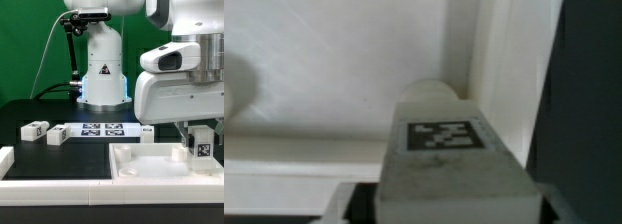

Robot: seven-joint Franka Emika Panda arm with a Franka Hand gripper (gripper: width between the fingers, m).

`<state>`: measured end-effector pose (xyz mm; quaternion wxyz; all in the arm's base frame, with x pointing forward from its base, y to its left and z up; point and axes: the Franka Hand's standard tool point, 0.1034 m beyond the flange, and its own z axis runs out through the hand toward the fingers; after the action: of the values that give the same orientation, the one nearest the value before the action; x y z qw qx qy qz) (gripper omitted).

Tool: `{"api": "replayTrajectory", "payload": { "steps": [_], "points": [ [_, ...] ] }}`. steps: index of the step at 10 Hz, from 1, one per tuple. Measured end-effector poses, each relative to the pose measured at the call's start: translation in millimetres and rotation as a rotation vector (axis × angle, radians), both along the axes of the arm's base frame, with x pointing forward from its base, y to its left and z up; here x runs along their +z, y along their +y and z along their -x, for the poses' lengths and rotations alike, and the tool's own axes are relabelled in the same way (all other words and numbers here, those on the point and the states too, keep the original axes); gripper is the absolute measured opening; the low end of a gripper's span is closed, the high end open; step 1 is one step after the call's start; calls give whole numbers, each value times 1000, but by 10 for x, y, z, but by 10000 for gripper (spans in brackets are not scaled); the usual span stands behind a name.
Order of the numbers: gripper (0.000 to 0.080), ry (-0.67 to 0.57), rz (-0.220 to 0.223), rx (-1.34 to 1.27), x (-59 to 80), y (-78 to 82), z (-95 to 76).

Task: Assemble one leg

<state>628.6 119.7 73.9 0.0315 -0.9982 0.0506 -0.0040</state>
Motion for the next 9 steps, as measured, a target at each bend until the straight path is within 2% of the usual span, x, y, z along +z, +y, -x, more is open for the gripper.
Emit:
{"api": "replayTrajectory", "payload": {
  "steps": [6,9],
  "points": [
    [291,27,16,-611,-6,-17,-2],
    [291,62,14,-717,7,-30,18]
  ]
}}
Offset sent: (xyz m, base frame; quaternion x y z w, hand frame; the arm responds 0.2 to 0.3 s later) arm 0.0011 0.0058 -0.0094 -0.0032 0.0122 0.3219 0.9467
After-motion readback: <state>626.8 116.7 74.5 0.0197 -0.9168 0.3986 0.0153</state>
